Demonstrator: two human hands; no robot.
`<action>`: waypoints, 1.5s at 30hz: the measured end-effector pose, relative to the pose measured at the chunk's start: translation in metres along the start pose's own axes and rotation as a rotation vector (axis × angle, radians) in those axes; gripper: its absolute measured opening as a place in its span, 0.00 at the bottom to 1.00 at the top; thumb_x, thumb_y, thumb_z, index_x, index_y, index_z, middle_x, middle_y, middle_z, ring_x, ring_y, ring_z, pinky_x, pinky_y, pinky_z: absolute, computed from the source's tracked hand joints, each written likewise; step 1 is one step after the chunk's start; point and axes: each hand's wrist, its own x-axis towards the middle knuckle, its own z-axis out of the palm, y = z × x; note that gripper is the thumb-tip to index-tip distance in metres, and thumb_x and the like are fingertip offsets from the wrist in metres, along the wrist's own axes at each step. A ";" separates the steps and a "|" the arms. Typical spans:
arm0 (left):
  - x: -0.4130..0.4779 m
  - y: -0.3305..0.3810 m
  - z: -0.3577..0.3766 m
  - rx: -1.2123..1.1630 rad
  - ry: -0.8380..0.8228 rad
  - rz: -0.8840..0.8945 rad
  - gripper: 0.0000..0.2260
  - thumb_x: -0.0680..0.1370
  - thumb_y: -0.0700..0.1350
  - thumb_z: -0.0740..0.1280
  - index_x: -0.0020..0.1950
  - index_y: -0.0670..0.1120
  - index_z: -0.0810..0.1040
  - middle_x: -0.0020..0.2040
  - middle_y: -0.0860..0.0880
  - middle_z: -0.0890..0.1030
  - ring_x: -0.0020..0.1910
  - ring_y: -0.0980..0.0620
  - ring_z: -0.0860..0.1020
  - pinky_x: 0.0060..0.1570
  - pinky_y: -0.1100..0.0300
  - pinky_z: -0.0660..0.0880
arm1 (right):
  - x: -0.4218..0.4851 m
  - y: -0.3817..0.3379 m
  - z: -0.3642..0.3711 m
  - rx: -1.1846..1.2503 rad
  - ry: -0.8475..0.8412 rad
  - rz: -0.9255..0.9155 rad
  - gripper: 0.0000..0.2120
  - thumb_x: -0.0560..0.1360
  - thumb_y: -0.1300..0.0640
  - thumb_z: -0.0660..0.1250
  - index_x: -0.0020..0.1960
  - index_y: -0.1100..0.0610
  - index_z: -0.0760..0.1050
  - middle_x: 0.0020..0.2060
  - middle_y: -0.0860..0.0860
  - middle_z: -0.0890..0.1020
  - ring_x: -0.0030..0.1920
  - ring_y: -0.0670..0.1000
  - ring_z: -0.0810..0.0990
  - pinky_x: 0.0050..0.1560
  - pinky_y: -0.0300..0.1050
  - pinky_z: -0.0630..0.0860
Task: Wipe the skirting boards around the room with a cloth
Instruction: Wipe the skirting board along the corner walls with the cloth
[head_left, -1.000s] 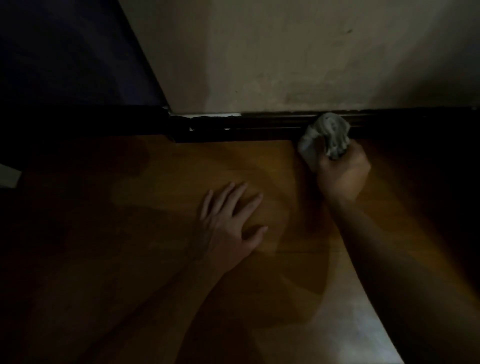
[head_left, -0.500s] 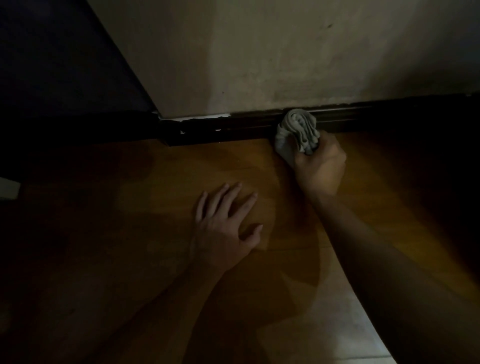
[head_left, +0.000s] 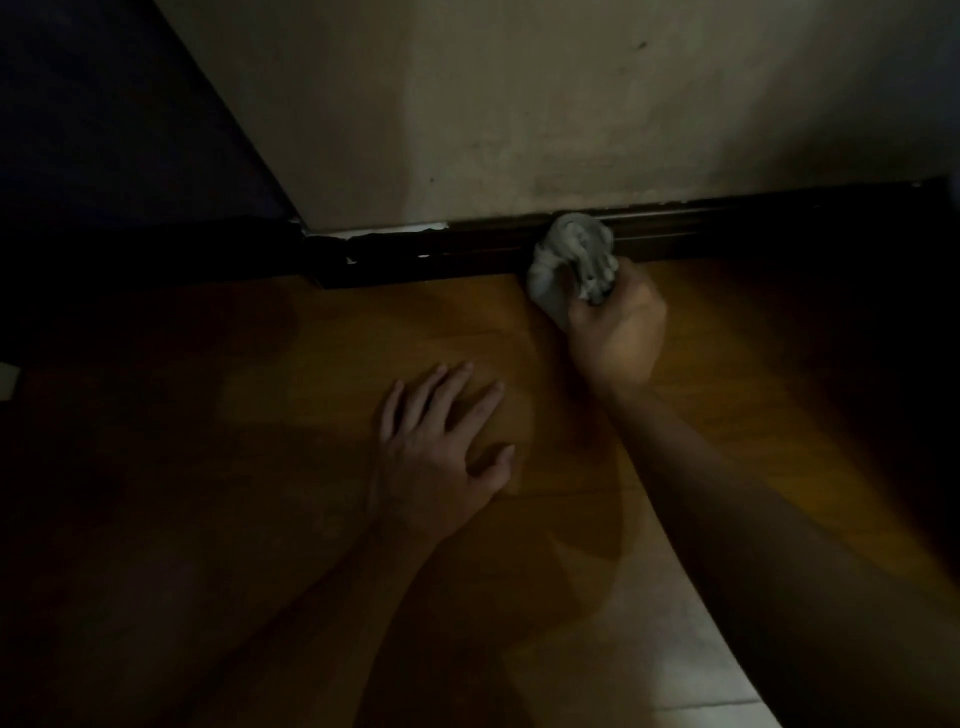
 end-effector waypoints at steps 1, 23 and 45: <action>0.000 0.000 -0.001 0.001 -0.009 -0.002 0.26 0.73 0.60 0.68 0.71 0.58 0.76 0.75 0.51 0.71 0.75 0.47 0.67 0.73 0.38 0.59 | 0.005 0.010 -0.008 -0.019 0.041 0.046 0.13 0.71 0.53 0.69 0.52 0.60 0.79 0.47 0.59 0.82 0.48 0.60 0.80 0.44 0.47 0.72; 0.001 0.002 -0.005 0.032 -0.079 -0.005 0.27 0.74 0.62 0.66 0.73 0.59 0.73 0.76 0.50 0.70 0.76 0.46 0.66 0.72 0.37 0.60 | 0.002 -0.001 -0.010 0.003 0.040 0.086 0.13 0.70 0.57 0.68 0.52 0.62 0.78 0.49 0.60 0.81 0.50 0.61 0.79 0.47 0.48 0.72; 0.002 0.004 -0.011 0.065 -0.132 -0.013 0.27 0.76 0.61 0.63 0.75 0.59 0.71 0.77 0.50 0.68 0.76 0.46 0.65 0.73 0.38 0.59 | 0.027 0.041 -0.042 -0.064 0.143 0.169 0.12 0.72 0.54 0.67 0.51 0.60 0.78 0.48 0.58 0.80 0.49 0.58 0.79 0.44 0.42 0.68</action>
